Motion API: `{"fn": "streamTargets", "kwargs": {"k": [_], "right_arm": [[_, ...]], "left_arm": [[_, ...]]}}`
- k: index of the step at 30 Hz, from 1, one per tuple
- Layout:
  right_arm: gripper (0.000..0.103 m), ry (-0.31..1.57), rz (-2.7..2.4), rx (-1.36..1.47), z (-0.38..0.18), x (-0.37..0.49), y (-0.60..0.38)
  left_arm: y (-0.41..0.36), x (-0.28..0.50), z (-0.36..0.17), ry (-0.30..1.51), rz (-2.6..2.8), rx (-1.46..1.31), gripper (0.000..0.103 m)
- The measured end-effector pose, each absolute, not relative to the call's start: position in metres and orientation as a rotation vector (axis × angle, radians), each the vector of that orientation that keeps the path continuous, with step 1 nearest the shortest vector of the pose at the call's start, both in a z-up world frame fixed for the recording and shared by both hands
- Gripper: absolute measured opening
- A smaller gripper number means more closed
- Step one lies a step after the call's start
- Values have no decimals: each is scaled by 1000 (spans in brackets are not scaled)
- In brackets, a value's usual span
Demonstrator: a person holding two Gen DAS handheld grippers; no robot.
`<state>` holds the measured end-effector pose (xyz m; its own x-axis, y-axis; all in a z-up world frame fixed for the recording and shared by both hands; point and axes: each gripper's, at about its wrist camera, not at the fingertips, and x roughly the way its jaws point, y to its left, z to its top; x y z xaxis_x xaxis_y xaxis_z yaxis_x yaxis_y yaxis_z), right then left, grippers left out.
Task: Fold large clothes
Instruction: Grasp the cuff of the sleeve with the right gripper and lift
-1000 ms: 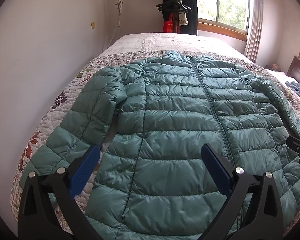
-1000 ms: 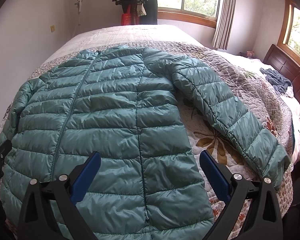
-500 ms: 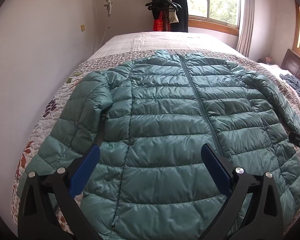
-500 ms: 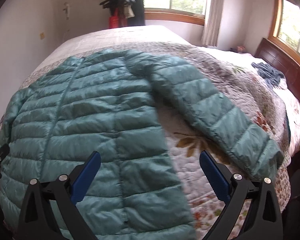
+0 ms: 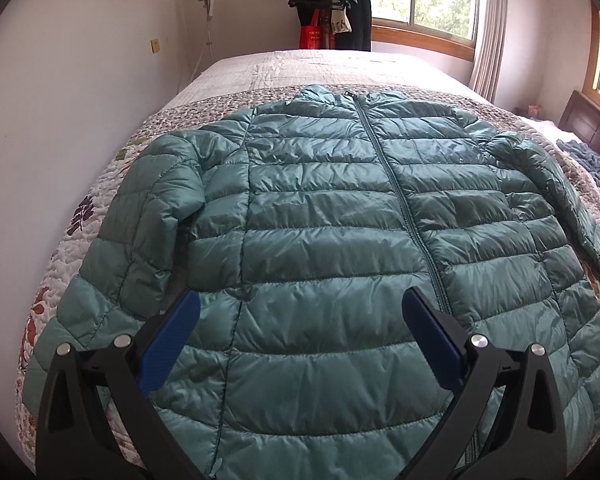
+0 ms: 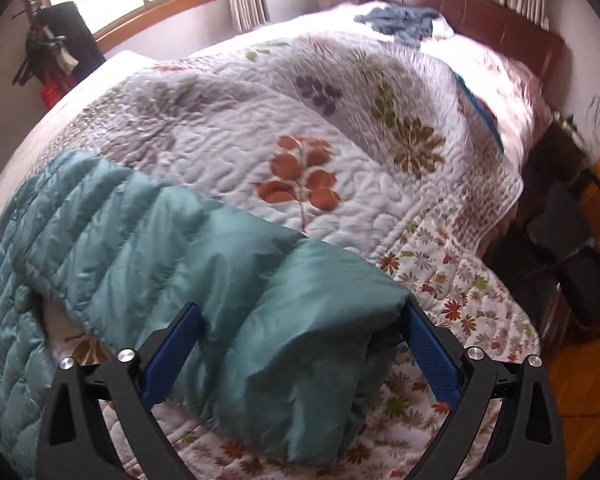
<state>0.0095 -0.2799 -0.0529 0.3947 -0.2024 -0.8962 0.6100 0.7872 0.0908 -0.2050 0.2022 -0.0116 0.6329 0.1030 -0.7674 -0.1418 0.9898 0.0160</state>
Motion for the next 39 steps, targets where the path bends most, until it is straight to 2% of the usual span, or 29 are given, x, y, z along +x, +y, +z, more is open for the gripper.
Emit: {"fn": "streamTargets", "kwargs": {"k": [8,11,13,16,19,25,30,35,39], "right_arm": [[99,1032,-469,545,-68,1,-292],[79,1003,-439,553,-63,2,-292],[46,971,-389,560,-57,6,-290],[33,967,-370,522,-47,18,-285],[26,919,-414,424,-24,34,-278],[23,793,-592,313,24,68,-301],[21,855,-638,326,15,109,-316],[21,809,-583,260,39,141,-276],[21,773,-395,195,66,171,-205]], "left_arm": [[204,-203,-9,873,123,-45,100],[205,-199,-10,892,95,-49,100],[208,-197,-11,901,75,-74,100],[216,-193,-12,927,31,-152,100],[224,-189,-14,938,7,-208,100],[235,-183,-20,958,4,-271,100],[240,-184,-25,933,-11,-303,100],[248,-179,-25,951,0,-327,100],[249,-175,-18,940,-2,-274,100]]}}
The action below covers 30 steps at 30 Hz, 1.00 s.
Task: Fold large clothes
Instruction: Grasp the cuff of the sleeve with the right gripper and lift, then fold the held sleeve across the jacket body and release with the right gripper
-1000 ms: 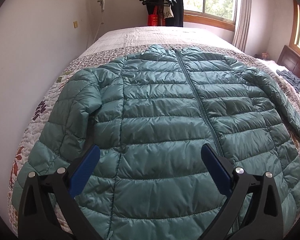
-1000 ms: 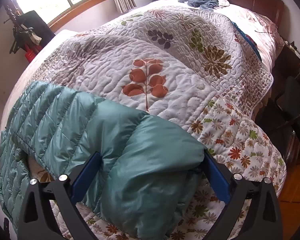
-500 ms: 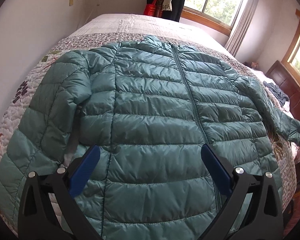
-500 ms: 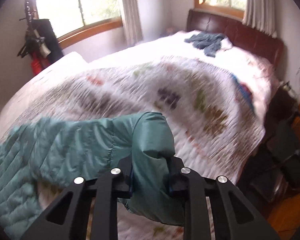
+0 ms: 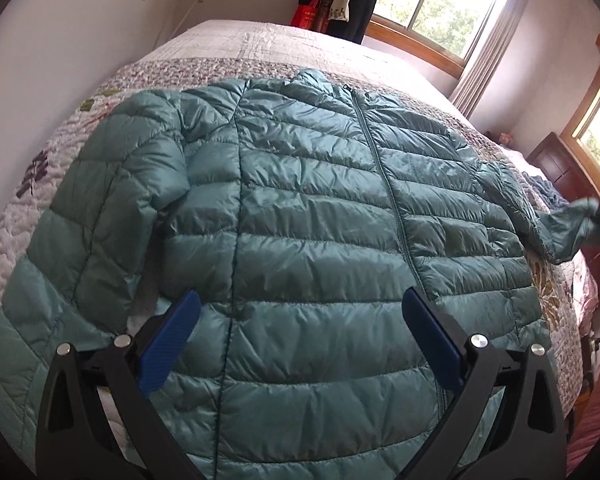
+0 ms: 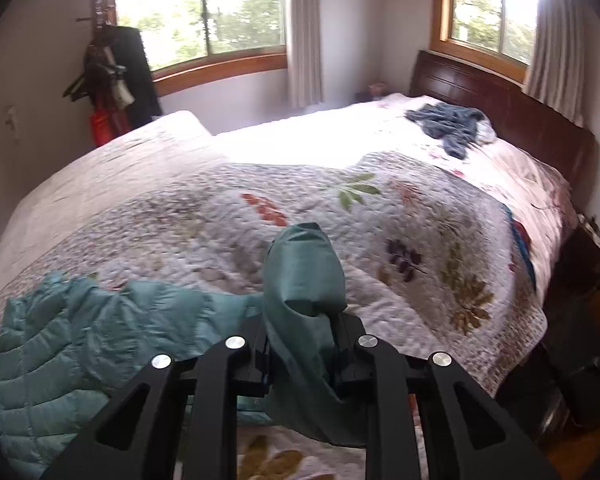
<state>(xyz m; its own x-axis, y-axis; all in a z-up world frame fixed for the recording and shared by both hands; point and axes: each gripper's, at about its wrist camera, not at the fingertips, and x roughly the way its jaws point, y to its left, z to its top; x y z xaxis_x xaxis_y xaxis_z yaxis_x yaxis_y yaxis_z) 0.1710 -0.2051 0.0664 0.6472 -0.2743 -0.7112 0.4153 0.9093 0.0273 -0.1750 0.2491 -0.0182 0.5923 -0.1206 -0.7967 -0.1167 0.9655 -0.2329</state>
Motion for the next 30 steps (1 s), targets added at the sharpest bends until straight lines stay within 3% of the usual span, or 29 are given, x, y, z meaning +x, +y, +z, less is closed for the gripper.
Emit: {"fn": "streamTargets", "kwargs": {"k": [5,12,20,25,30], "right_arm": [[21,766,-158,114,77,204,-110],[21,835,113,15,52,233,7],[21,934,260,-57,8,248,61],[33,988,479,-16,-3,244,90],[47,937,632,76,20,225,78]], "left_arm": [[255,-170,-13,935,-1,-262,100],[271,-155,-8,915,58,-253,100],[276,-141,-3,905,70,-250,100],[271,-131,0,914,48,-244,100],[261,-120,4,927,-5,-252,100]]}}
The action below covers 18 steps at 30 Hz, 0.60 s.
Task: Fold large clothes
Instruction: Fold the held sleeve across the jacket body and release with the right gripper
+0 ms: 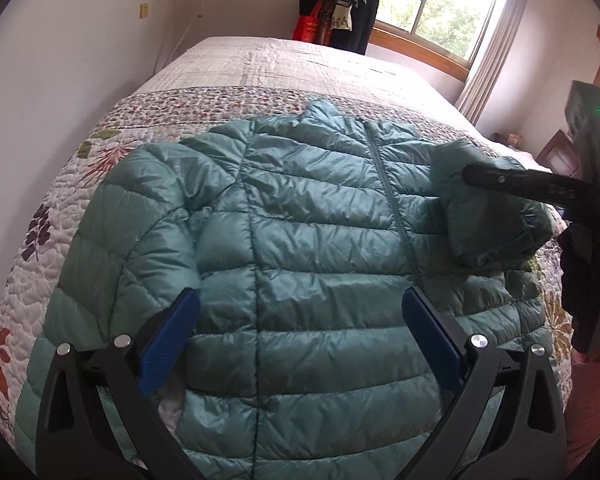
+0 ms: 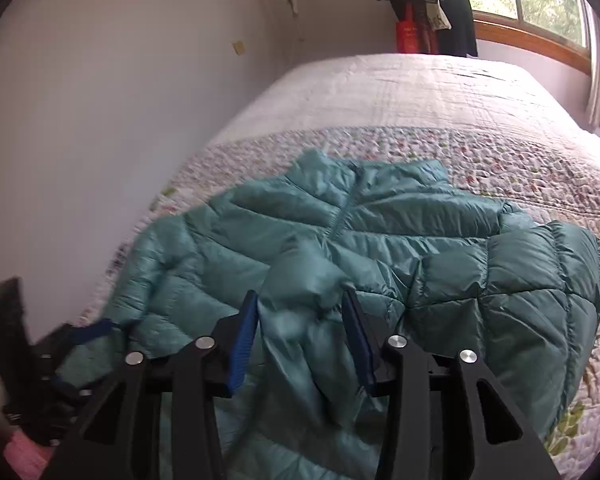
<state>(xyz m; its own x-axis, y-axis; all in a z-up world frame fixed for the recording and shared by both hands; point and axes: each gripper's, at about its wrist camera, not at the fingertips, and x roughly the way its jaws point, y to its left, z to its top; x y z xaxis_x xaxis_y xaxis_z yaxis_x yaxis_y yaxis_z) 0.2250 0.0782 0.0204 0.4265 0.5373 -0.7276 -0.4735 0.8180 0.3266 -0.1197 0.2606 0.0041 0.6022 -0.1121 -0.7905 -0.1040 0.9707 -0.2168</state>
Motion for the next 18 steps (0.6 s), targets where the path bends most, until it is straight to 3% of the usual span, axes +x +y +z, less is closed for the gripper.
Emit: {"fn": "streamTargets", "kwargs": {"k": [8,16,17,18], "right_arm": [[50,819,559,186,54,217,14],[54,831,334,244,32,242,-55],[54,843,314,251,27,245,-61],[54,860,298,260,23,249,-66]], "left_arm": [[220,-71,-3,1017,-144,-280,100],[214,-13,-42,1152,-90,-324,99],[213,-8,-46,1167,-97,-332,98],[211,-5,-48,1174,-102,-334,90]]}}
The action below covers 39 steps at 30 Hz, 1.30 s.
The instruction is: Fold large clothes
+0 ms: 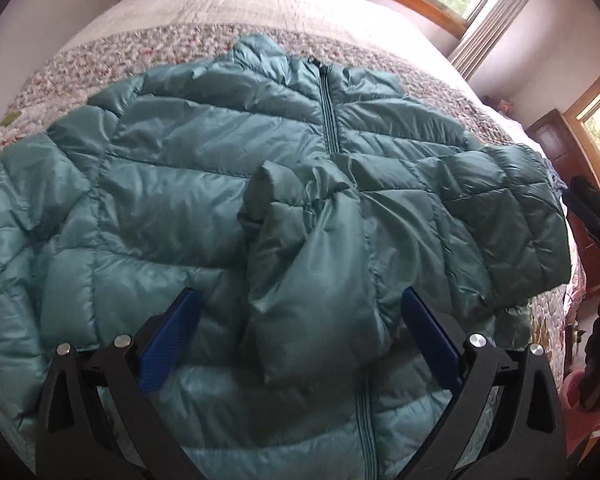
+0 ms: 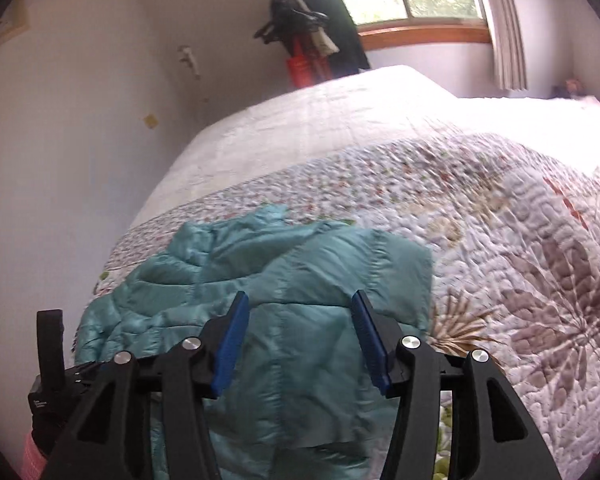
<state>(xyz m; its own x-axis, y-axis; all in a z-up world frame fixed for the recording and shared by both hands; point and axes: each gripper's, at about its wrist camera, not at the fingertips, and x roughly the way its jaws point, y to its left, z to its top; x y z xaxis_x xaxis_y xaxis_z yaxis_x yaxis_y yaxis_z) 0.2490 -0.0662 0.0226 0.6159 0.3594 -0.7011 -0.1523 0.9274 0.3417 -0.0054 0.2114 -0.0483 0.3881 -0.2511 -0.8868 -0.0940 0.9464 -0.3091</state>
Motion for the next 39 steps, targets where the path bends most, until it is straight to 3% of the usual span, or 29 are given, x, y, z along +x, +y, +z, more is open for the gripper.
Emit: {"fn": "streamTargets", "kwargs": {"k": [1,2,4,6,10,18,20,22,25,27,31,35,39], "right_arm": [[54,878,280,273,17,253,-72],[54,886,273,279,13,256,-74],[54,903,256,283,6,261,-82],[54,918,246,276,3,263,-83],[54,923,257,240,3,260,-77],[54,991,311,175,-16,265,-50],[53,1031,287,152,-31,270,-45],[53,1072,266,138,-47,275,-43],[53,1086,262,132,-55,277,-42],[53,1073,259,139,-47,273,-43],[53,986,303,162,-14,257,-41],[54,957,366,157,-2,248,-27],[54,1032,343,144,-27,262,-20]], "left_arm": [[210,-5,-50,1175,-103,-332,76],[209,-4,-49,1171,-105,-333,72],[209,-3,-46,1164,-139,-362,44],[213,-2,-43,1160,-175,-420,25],[232,-4,-27,1087,-157,-433,16],[284,-1,-27,1057,-13,-408,17],[289,2,-38,1089,-11,-417,21],[291,5,-47,1100,-8,-424,34],[293,5,-46,1088,-8,-412,37],[295,-1,-34,1060,0,-418,38],[287,-18,7,927,-5,-362,51],[265,-12,16,909,-32,-326,54],[263,4,-5,943,16,-293,54]]}}
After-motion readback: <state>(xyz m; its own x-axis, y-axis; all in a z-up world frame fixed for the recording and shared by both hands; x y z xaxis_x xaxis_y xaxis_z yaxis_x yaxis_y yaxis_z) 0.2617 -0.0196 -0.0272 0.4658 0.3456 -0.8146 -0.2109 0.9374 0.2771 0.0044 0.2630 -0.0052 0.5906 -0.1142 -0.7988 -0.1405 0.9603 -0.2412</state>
